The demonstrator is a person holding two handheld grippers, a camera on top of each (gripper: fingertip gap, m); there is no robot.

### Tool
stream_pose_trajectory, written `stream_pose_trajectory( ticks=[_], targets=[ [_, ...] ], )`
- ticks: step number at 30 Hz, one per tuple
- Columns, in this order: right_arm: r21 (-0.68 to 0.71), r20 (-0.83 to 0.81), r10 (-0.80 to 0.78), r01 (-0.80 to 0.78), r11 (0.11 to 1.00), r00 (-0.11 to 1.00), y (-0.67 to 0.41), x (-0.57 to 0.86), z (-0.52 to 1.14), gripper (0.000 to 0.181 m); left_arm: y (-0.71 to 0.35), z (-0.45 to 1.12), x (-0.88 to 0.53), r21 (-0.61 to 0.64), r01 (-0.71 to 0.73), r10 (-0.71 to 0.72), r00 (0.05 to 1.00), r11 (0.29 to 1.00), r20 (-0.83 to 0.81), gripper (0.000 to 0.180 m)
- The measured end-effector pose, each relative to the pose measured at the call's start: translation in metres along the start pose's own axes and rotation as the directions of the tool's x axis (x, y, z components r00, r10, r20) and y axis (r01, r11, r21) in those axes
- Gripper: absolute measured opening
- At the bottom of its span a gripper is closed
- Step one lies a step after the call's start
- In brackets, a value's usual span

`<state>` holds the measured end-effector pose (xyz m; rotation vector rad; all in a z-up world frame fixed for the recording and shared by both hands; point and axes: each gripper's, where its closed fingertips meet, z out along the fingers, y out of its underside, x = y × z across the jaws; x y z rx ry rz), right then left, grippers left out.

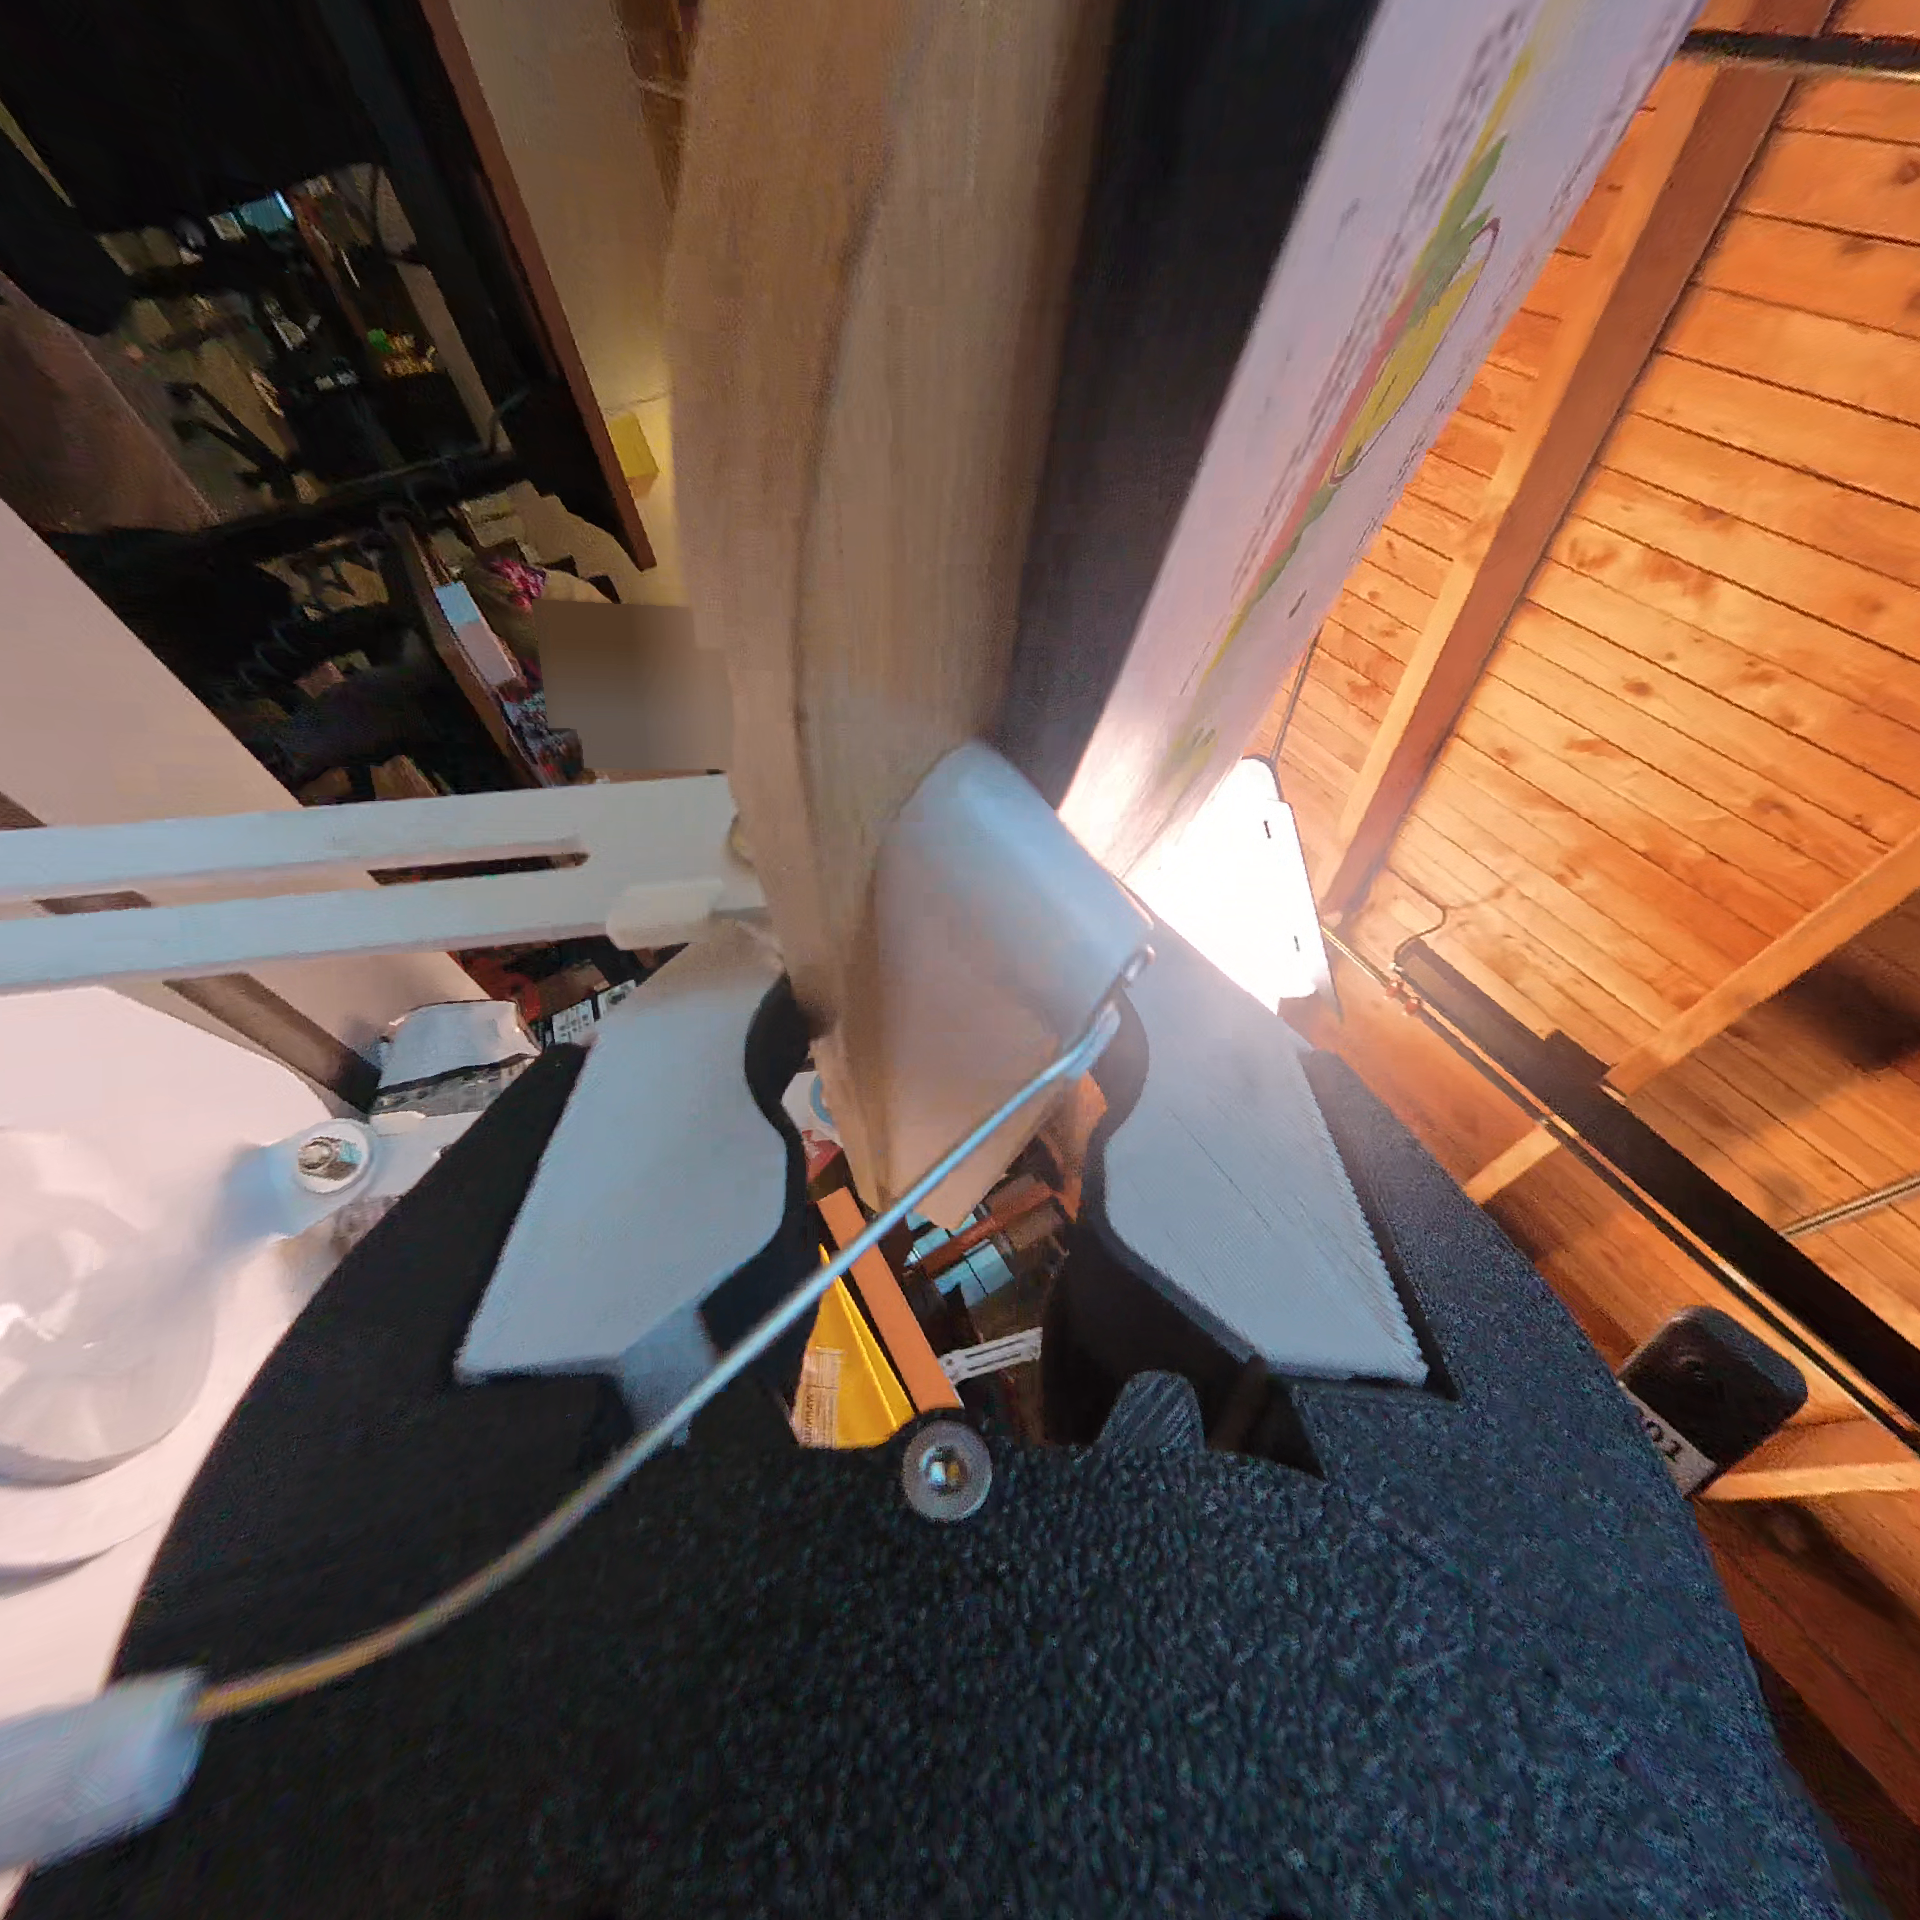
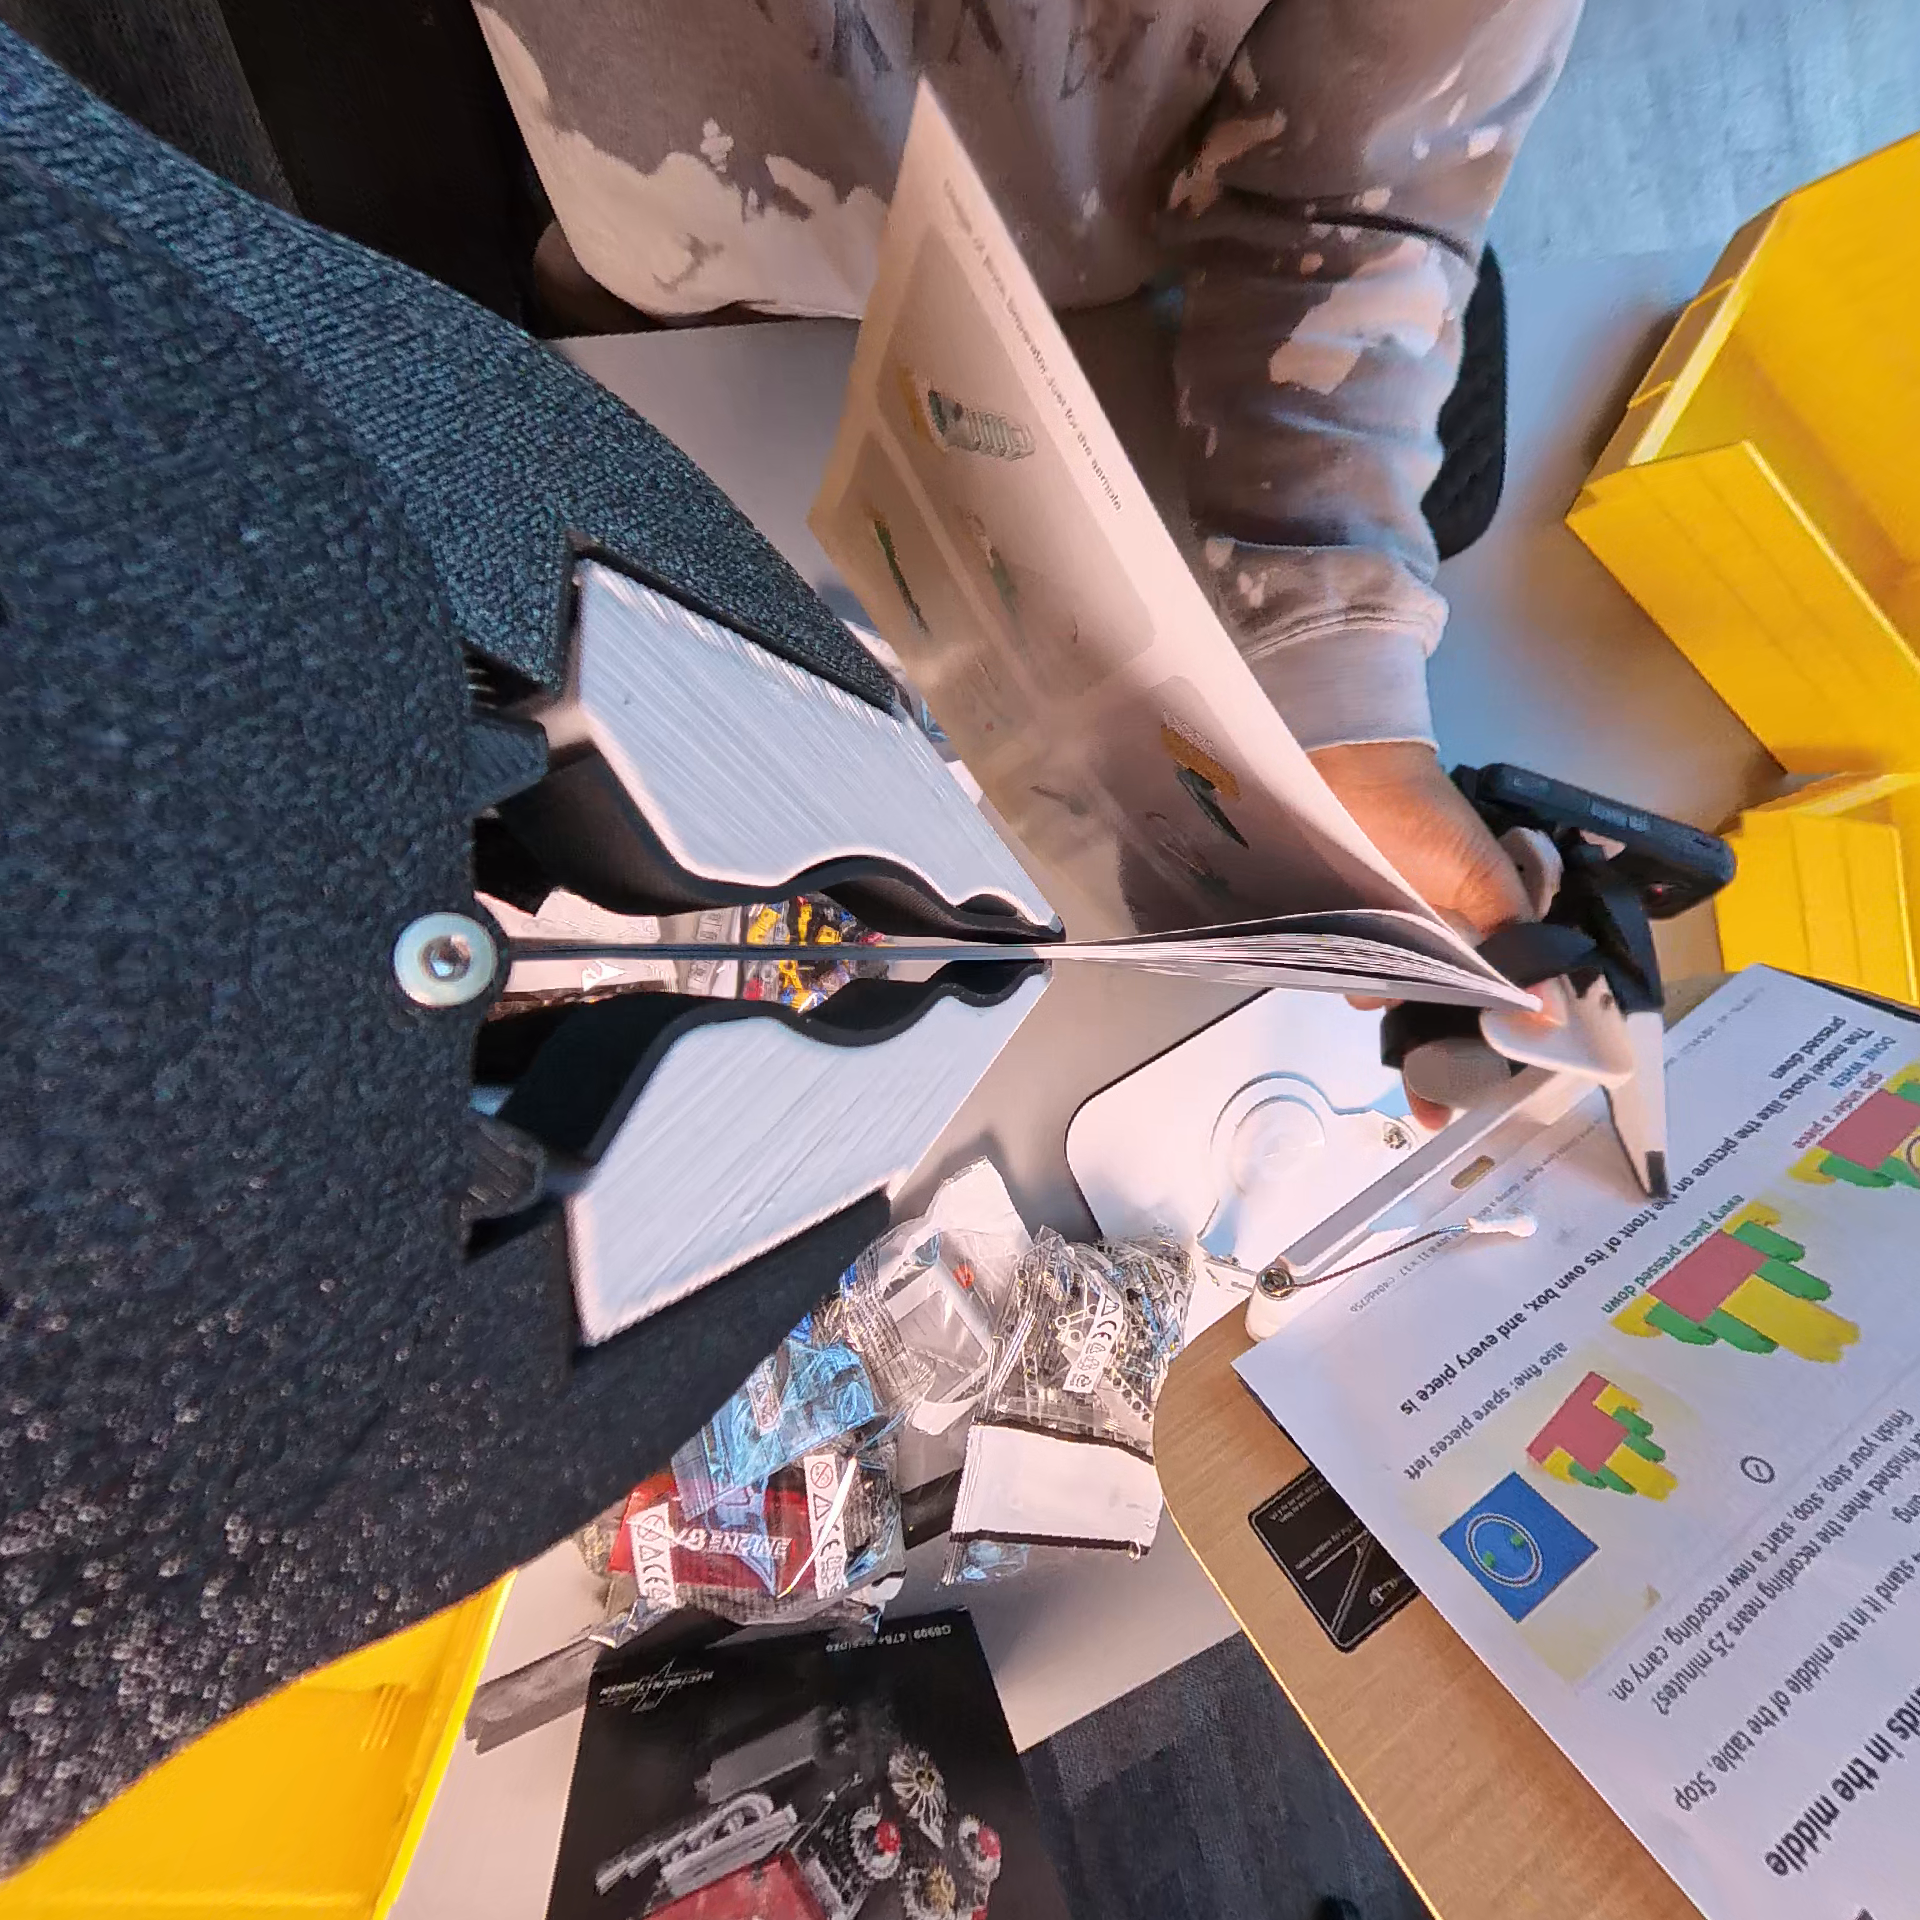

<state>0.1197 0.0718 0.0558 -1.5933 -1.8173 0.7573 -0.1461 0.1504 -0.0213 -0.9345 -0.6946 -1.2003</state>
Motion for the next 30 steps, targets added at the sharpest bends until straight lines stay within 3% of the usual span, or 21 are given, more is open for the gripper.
stream_pose_trajectory(
  ticks=[3, 20, 26, 30],
  targets=[
    [0.011, 0.005, 0.006, -0.006, 1.000, 1.000, -0.002, 0.001, 0.004, 0.001, -0.001, 0.005, 0.002, -0.007, -0.005, 0.005, 0.998, 1.000, -0.069, 0.041],
    [-0.007, 0.015, 0.027, -0.027, 1.000, 1.000, 0.002, 0.007, 0.009, 0.001, -0.048, 0.027, -0.015, 0.094, 0.128, -0.111, 0.979, 0.987, -0.168, 0.044],
    [-0.008, 0.029, 0.036, -0.036, 0.999, 0.999, 0.002, 0.012, 0.016, 0.001, -0.071, 0.031, -0.024, 0.170, 0.098, -0.067, 0.982, 0.980, -0.178, 0.044],
    [-0.010, 0.040, 0.035, -0.035, 0.999, 0.999, 0.000, 0.016, 0.022, 0.001, -0.073, 0.033, -0.026, 0.147, 0.096, -0.069, 0.982, 0.984, -0.178, 0.044]
  ],
)
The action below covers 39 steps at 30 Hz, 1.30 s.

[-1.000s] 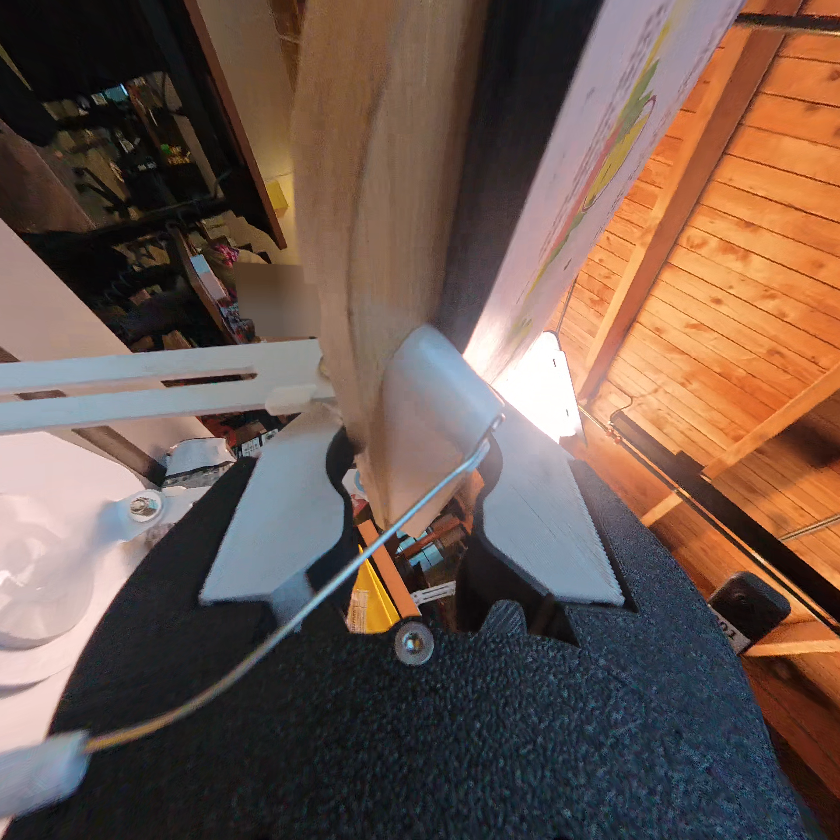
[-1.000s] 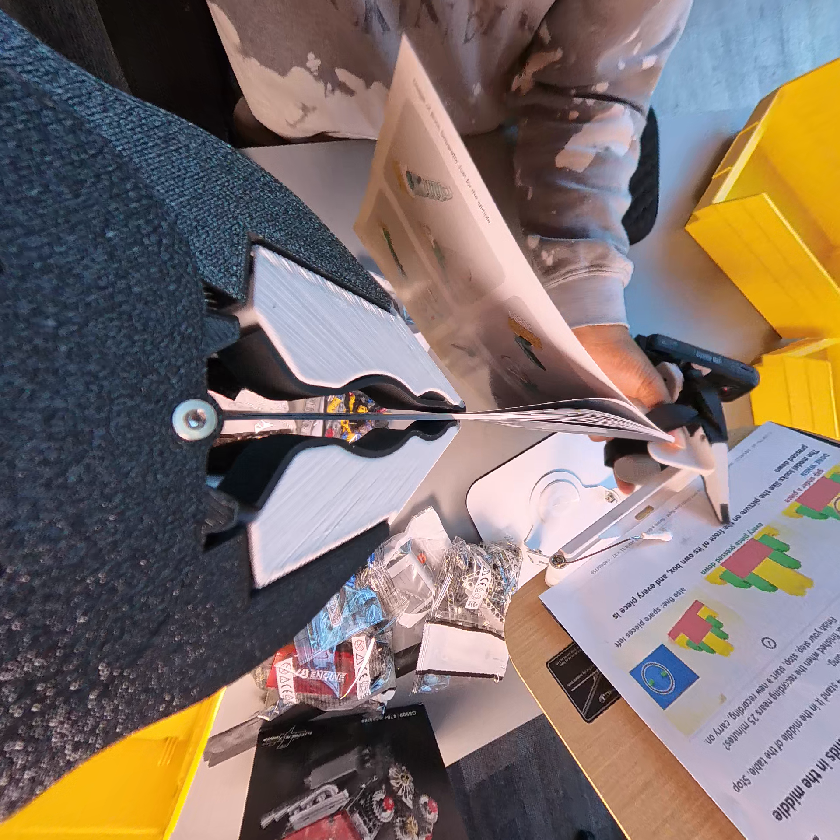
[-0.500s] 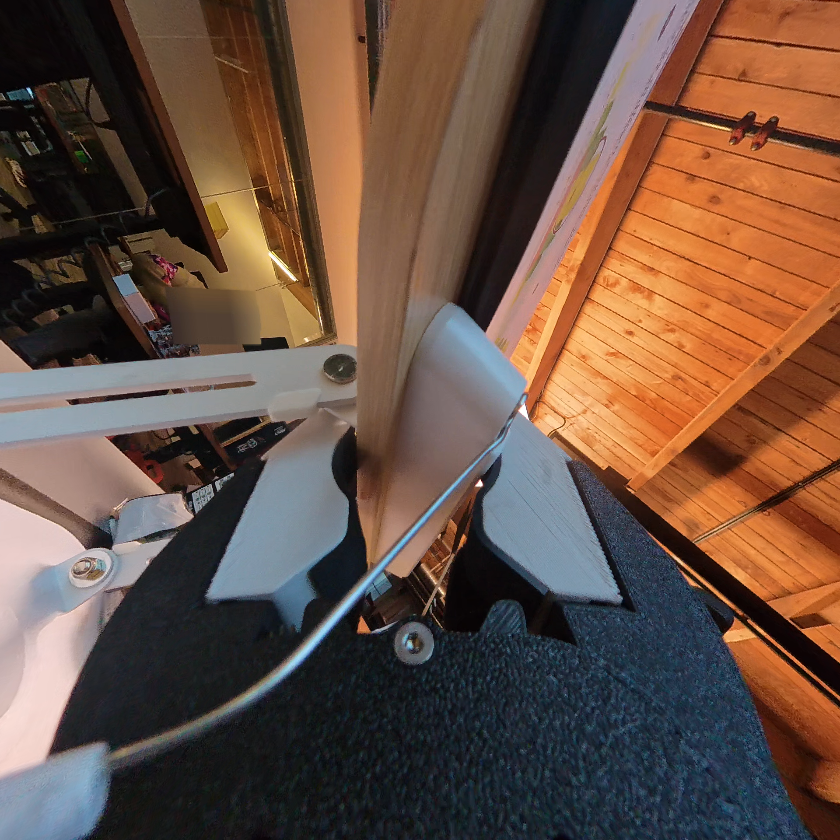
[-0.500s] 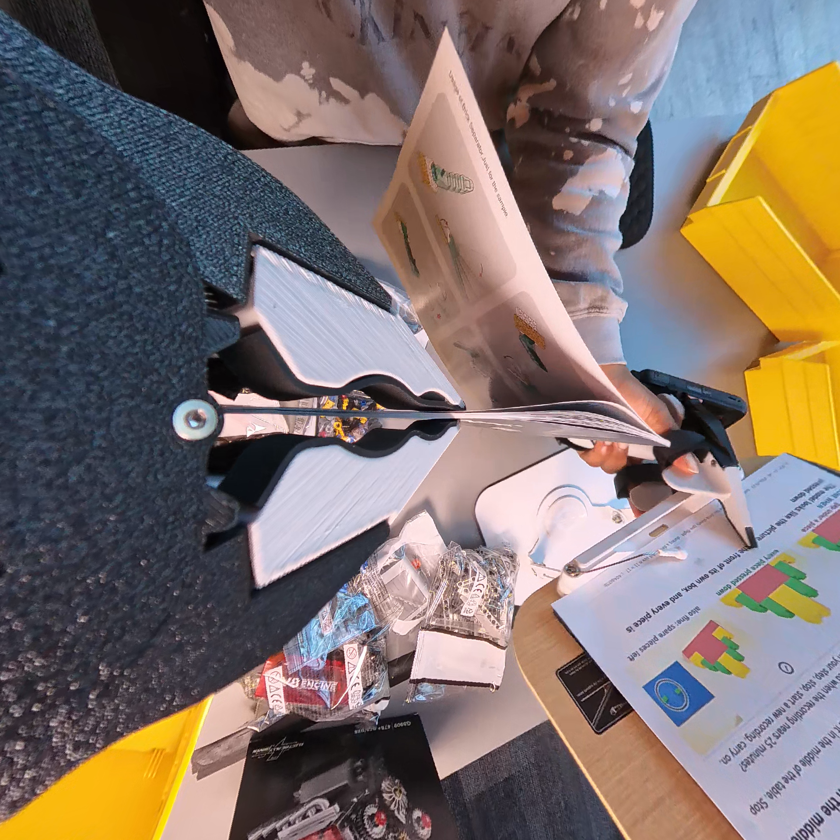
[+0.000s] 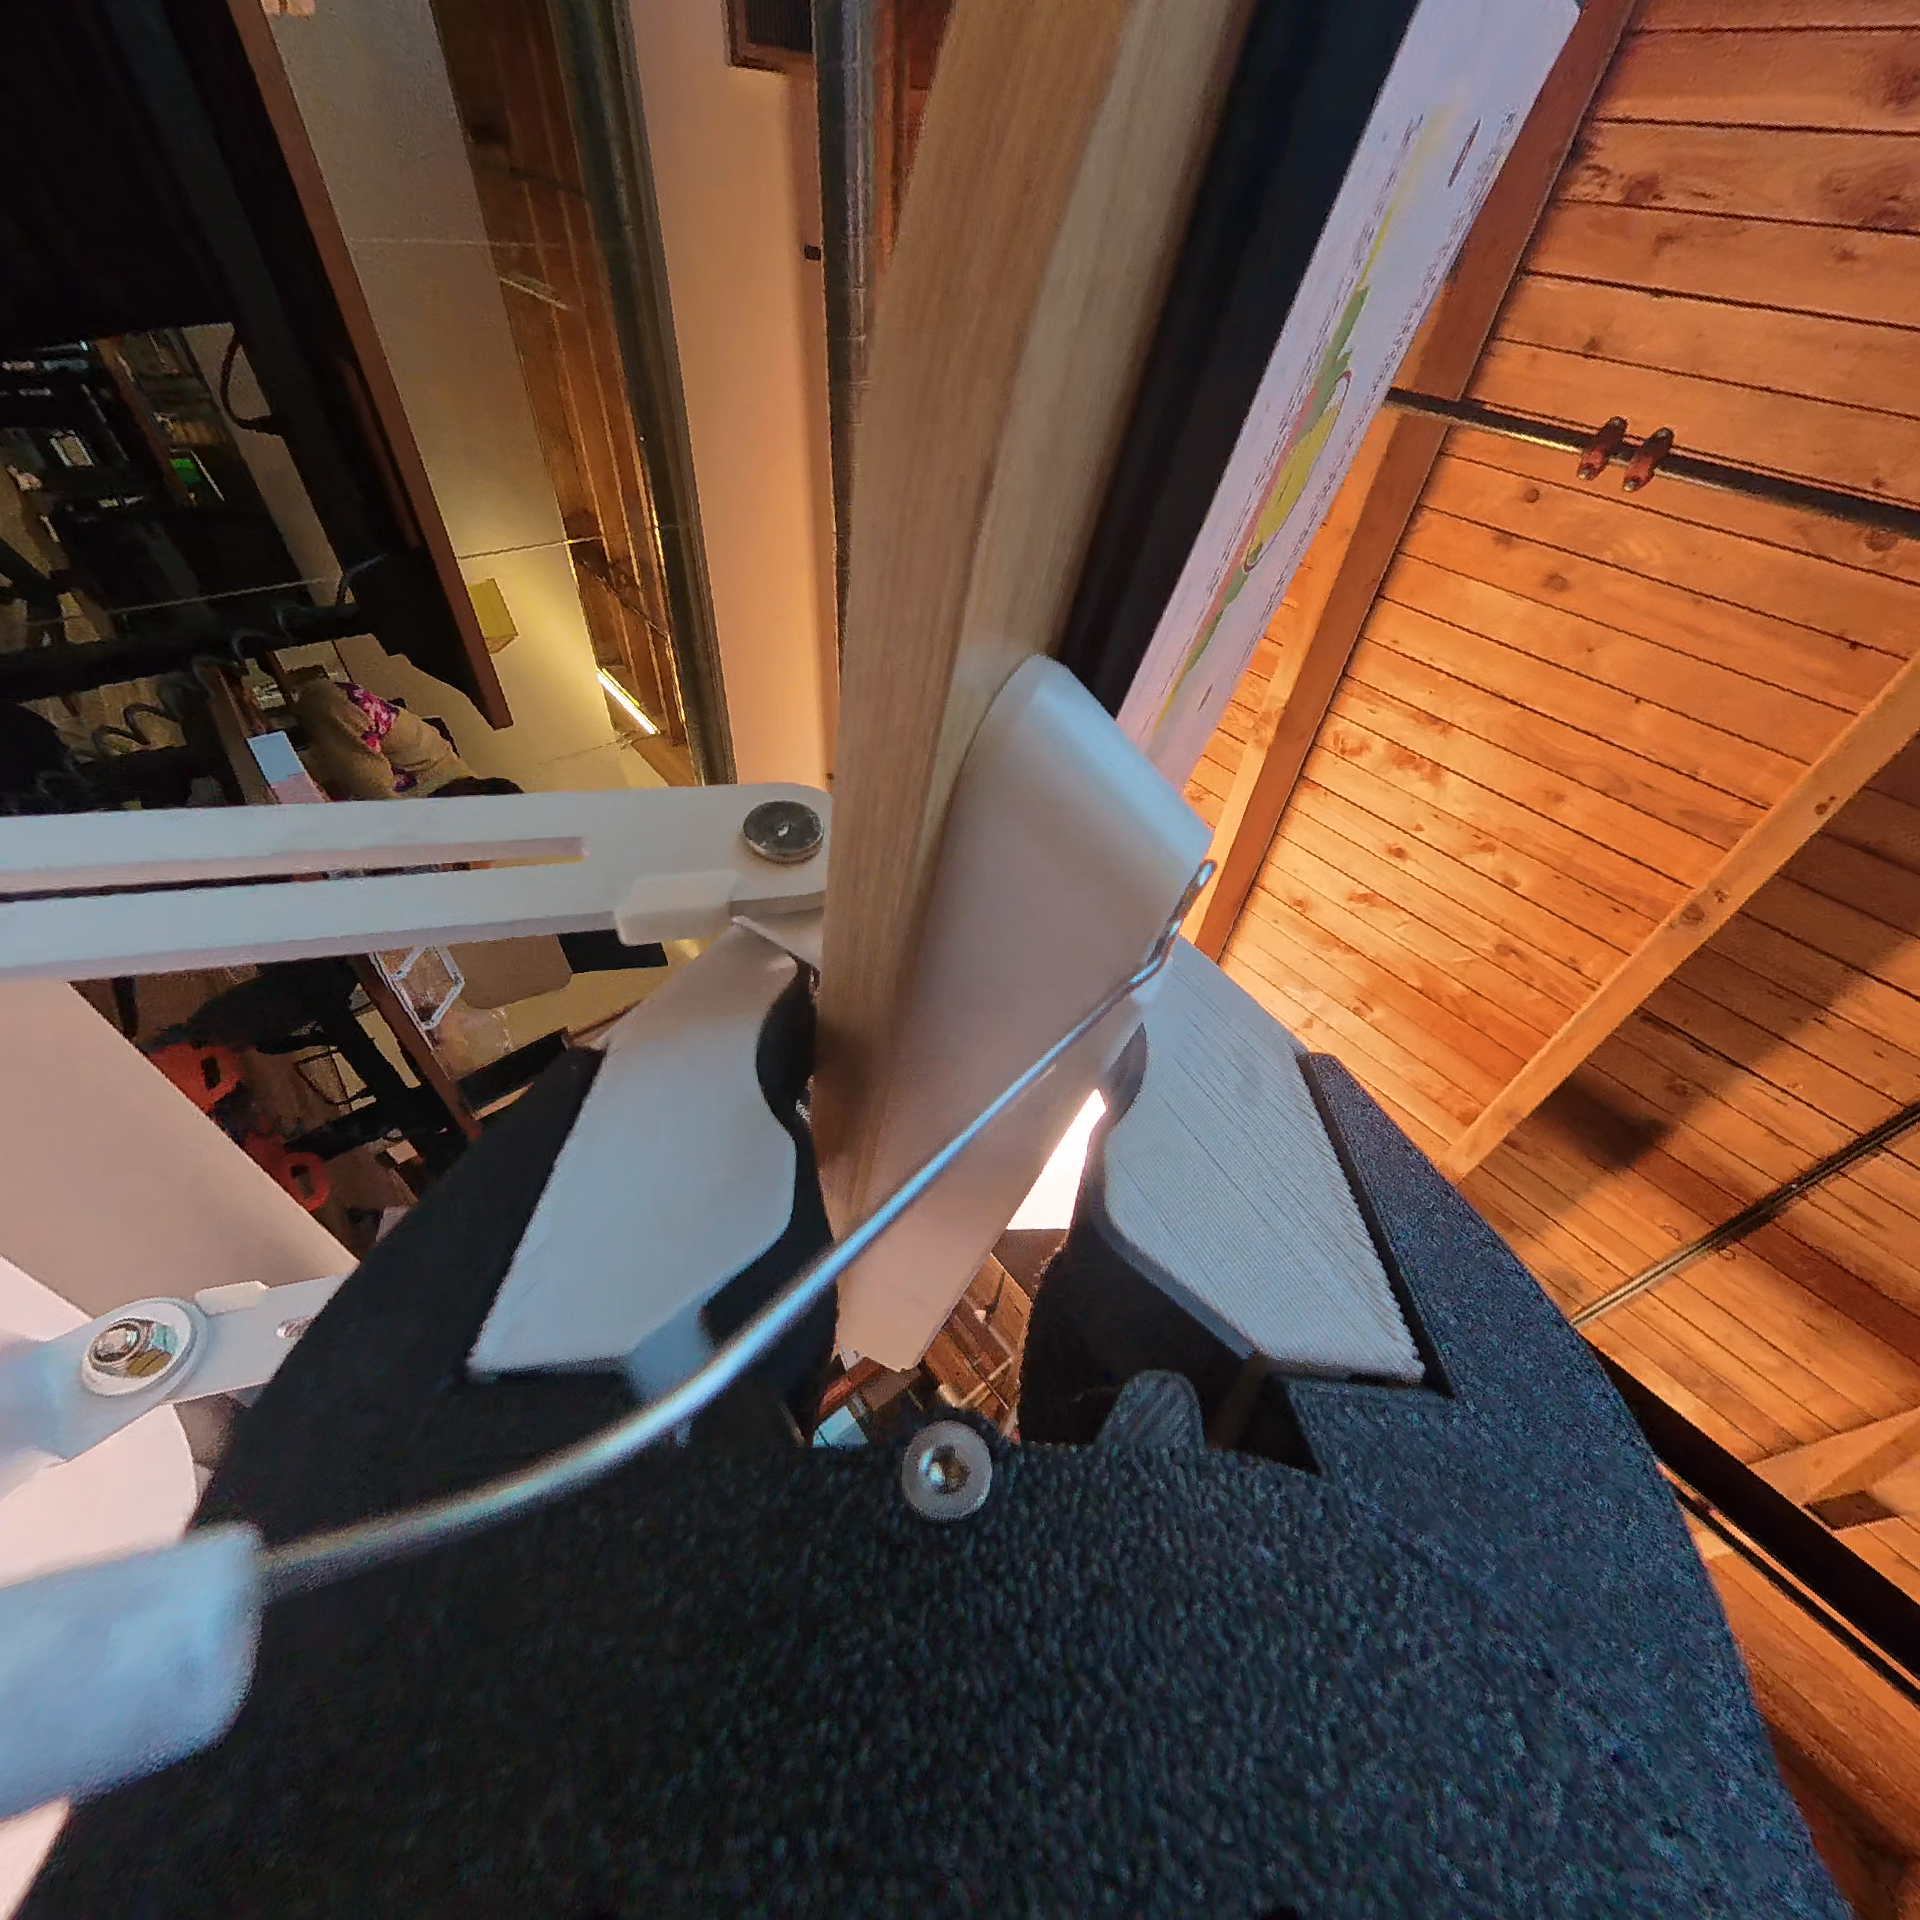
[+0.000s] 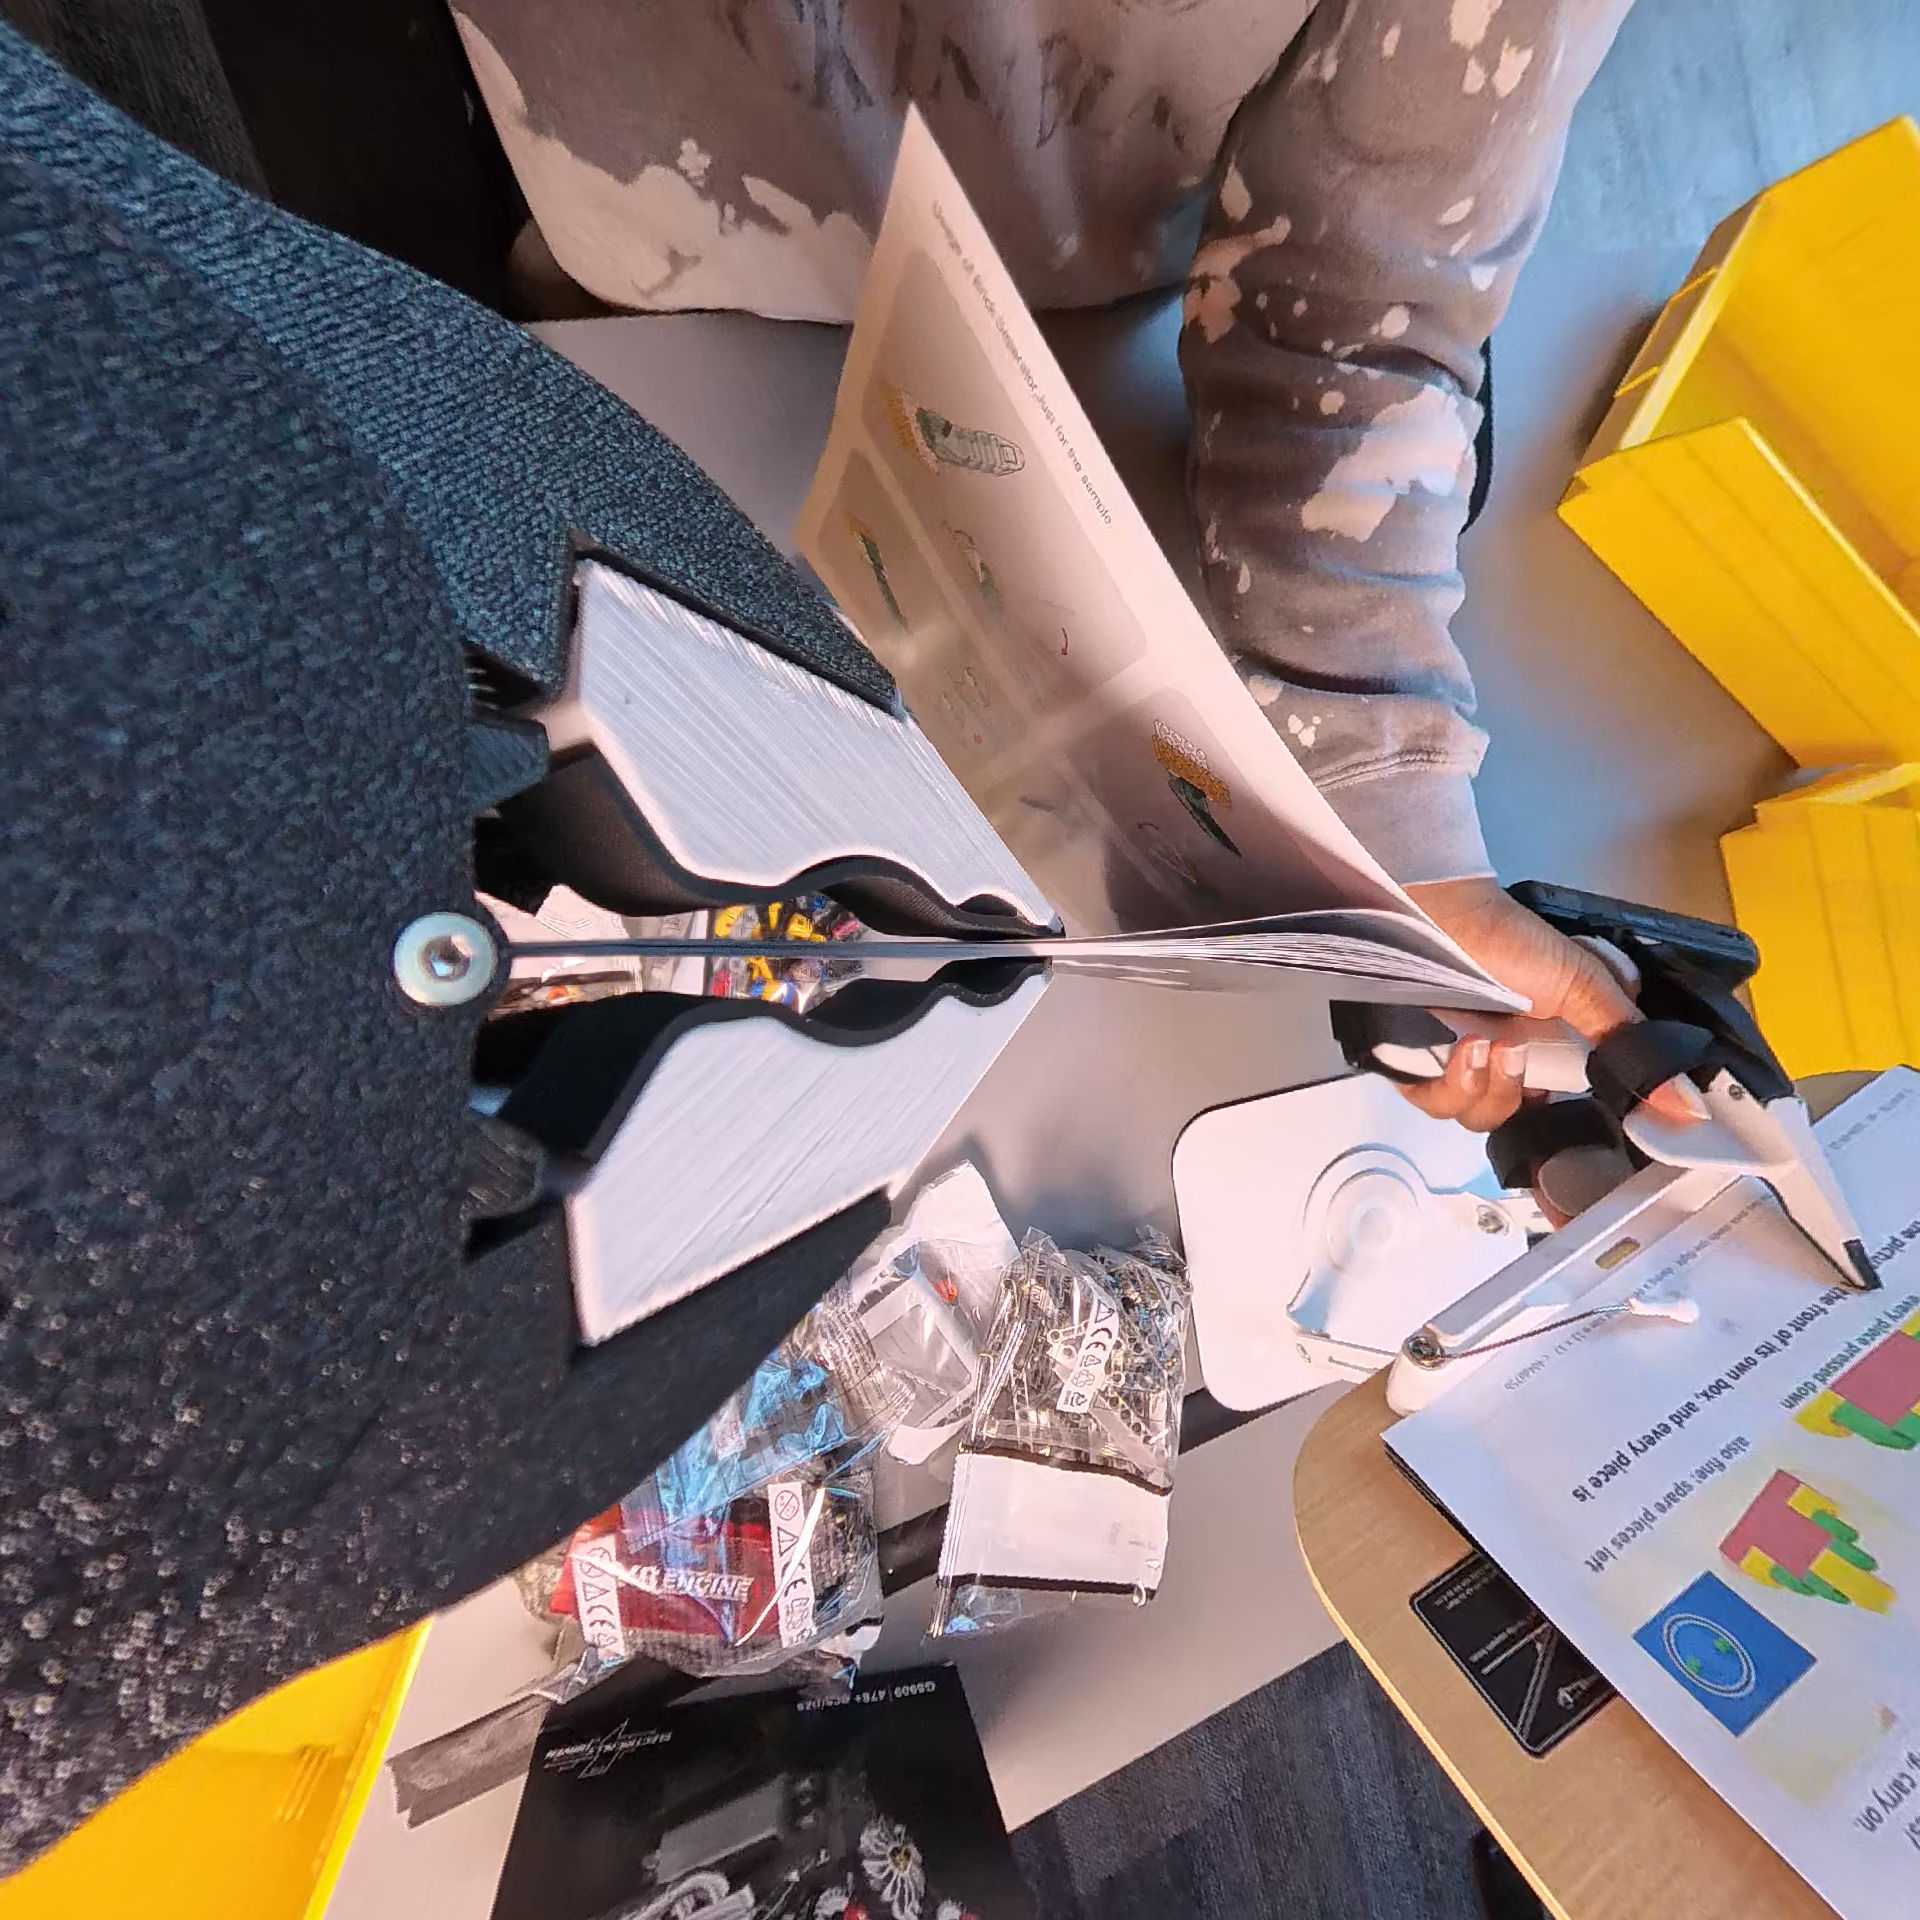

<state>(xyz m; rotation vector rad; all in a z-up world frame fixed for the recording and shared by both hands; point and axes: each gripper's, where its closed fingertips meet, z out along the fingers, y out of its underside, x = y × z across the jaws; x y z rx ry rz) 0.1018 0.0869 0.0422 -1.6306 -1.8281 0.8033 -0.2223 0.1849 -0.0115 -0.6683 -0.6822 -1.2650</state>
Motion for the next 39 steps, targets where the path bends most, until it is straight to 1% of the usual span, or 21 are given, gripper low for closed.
stream_pose_trajectory(
  ticks=[4, 6, 9, 13, 16, 21, 22, 23, 25, 26, 29, 31, 33, 35, 37, 39],
  targets=[
    [0.008, 0.008, -0.001, 0.000, 1.000, 1.000, -0.003, -0.001, 0.003, 0.001, 0.000, 0.002, -0.002, -0.074, 0.013, -0.011, 1.000, 0.997, 0.023, 0.044],
    [0.003, 0.009, 0.000, 0.000, 1.000, 1.000, -0.001, -0.002, 0.004, 0.001, 0.001, 0.004, -0.003, -0.136, 0.028, -0.024, 0.999, 0.990, 0.029, 0.043],
    [-0.003, 0.007, 0.005, -0.005, 1.000, 1.000, 0.003, -0.004, 0.003, 0.001, -0.001, 0.008, -0.007, -0.249, 0.049, -0.040, 0.998, 0.967, 0.041, 0.042],
    [0.002, 0.000, 0.018, -0.018, 1.000, 1.000, 0.005, -0.004, 0.001, 0.001, -0.006, 0.012, -0.013, -0.367, 0.087, -0.078, 0.996, 0.926, 0.039, 0.042],
    [-0.002, -0.004, 0.023, -0.023, 1.000, 1.000, 0.005, -0.005, 0.000, 0.002, -0.009, 0.015, -0.016, -0.455, 0.121, -0.120, 0.992, 0.882, 0.029, 0.041],
    [-0.012, -0.001, 0.021, -0.021, 1.000, 1.000, 0.006, -0.009, 0.001, 0.001, -0.015, 0.019, -0.022, -0.620, 0.186, -0.226, 0.974, 0.762, 0.014, 0.041],
    [-0.012, -0.002, 0.023, -0.023, 1.000, 1.000, 0.006, -0.010, 0.002, 0.001, -0.014, 0.020, -0.023, -0.654, 0.189, -0.235, 0.972, 0.733, 0.017, 0.041],
    [-0.013, -0.003, 0.025, -0.025, 1.000, 1.000, 0.005, -0.010, 0.003, 0.002, -0.014, 0.021, -0.025, -0.671, 0.186, -0.231, 0.973, 0.717, 0.023, 0.041],
    [-0.013, -0.004, 0.026, -0.026, 1.000, 1.000, 0.005, -0.011, 0.004, 0.002, -0.015, 0.022, -0.026, -0.662, 0.184, -0.225, 0.974, 0.727, 0.025, 0.041],
    [-0.014, -0.004, 0.026, -0.026, 1.000, 1.000, 0.004, -0.011, 0.004, 0.002, -0.016, 0.021, -0.026, -0.643, 0.183, -0.223, 0.975, 0.744, 0.019, 0.041],
    [-0.011, -0.006, 0.029, -0.029, 1.000, 1.000, 0.004, -0.011, 0.005, 0.001, -0.018, 0.023, -0.027, -0.544, 0.154, -0.182, 0.983, 0.825, 0.002, 0.044],
    [-0.010, -0.005, 0.033, -0.033, 0.999, 0.999, 0.003, -0.011, 0.006, 0.001, -0.016, 0.022, -0.025, -0.488, 0.136, -0.162, 0.987, 0.862, -0.011, 0.049],
    [-0.017, -0.004, 0.030, -0.030, 0.999, 1.000, 0.003, -0.012, 0.006, 0.001, -0.010, 0.022, -0.023, -0.468, 0.140, -0.167, 0.986, 0.872, -0.015, 0.050],
    [-0.023, -0.006, 0.026, -0.026, 0.999, 1.000, 0.003, -0.012, 0.006, 0.001, 0.000, 0.027, -0.022, -0.464, 0.122, -0.141, 0.990, 0.877, -0.005, 0.053],
    [-0.018, -0.008, 0.025, -0.025, 1.000, 1.000, 0.002, -0.013, 0.005, 0.001, 0.003, 0.032, -0.024, -0.439, 0.107, -0.112, 0.994, 0.892, 0.015, 0.048],
    [-0.011, -0.011, 0.024, -0.024, 1.000, 1.000, 0.000, -0.013, 0.003, 0.001, 0.001, 0.033, -0.024, -0.405, 0.094, -0.111, 0.994, 0.910, -0.018, 0.042]
  ],
)
